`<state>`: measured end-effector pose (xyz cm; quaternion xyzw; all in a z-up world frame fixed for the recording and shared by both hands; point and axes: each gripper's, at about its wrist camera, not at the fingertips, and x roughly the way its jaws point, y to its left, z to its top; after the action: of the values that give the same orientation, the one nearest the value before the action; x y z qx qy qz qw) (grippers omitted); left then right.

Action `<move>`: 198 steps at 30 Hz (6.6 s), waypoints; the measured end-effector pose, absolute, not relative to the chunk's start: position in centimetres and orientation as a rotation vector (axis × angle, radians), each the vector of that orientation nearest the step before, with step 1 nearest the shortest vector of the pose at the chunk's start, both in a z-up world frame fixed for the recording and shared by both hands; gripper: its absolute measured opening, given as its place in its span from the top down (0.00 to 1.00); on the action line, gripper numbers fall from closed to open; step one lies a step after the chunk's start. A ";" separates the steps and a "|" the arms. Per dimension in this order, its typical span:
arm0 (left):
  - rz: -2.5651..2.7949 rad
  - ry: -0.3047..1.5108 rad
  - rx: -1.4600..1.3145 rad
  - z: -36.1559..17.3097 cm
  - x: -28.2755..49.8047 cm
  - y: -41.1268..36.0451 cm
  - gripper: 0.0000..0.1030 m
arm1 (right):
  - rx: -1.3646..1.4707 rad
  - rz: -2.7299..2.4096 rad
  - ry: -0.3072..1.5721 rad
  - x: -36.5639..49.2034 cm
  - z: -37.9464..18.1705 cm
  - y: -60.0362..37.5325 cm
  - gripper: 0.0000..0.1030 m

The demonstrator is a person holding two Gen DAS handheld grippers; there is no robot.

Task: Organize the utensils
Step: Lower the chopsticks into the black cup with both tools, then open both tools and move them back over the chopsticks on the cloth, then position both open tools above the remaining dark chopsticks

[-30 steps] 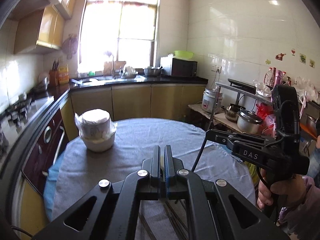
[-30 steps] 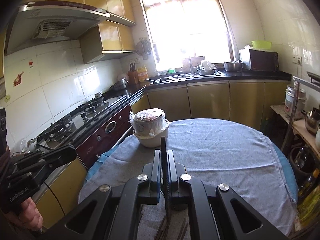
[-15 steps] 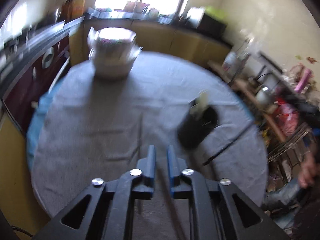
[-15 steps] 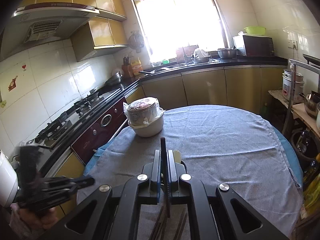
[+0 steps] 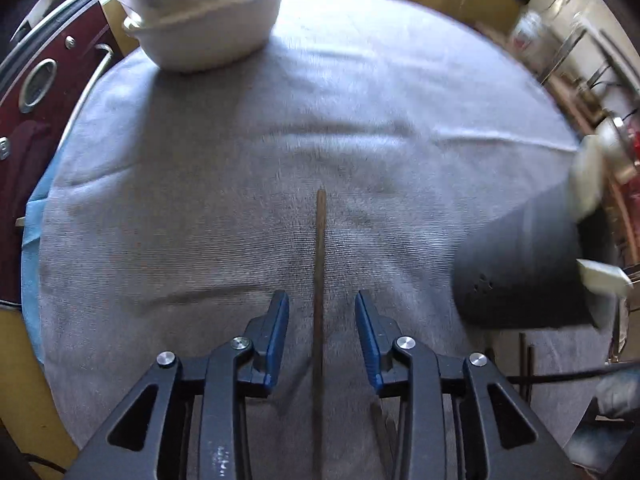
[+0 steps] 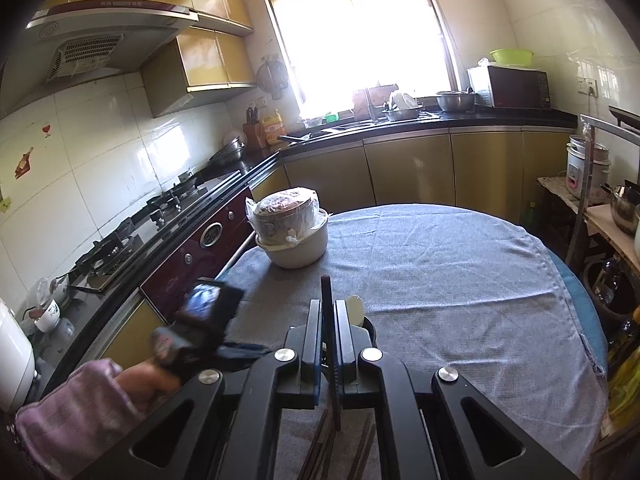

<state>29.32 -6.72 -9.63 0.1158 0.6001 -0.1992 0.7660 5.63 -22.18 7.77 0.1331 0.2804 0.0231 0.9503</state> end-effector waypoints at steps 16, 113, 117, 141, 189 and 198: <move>-0.454 1.316 0.297 -10.7 31.2 -8.3 0.95 | 0.317 0.062 0.582 6.0 6.8 -23.8 0.95; -0.308 0.875 0.084 -5.0 4.6 2.1 0.36 | 0.601 0.075 0.890 0.4 -6.6 -24.6 0.67; -0.293 0.920 0.057 -6.5 3.6 3.0 0.36 | 0.588 0.090 0.930 -0.5 -8.1 -23.6 0.67; -0.271 0.969 0.039 -8.8 3.6 2.9 0.36 | 0.577 0.100 0.991 -1.7 -10.9 -22.3 0.66; -0.252 1.012 0.130 -11.3 6.7 2.3 0.36 | 0.327 -0.129 1.054 4.5 -12.2 -21.5 0.71; -0.257 1.010 0.141 -11.4 7.0 1.9 0.34 | 0.363 -0.107 1.058 5.7 -11.9 -21.3 0.71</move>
<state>7.01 1.92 -11.39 0.0674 0.4822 -0.1227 0.8648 5.68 -21.30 -11.93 0.1720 0.5017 -0.0508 0.8463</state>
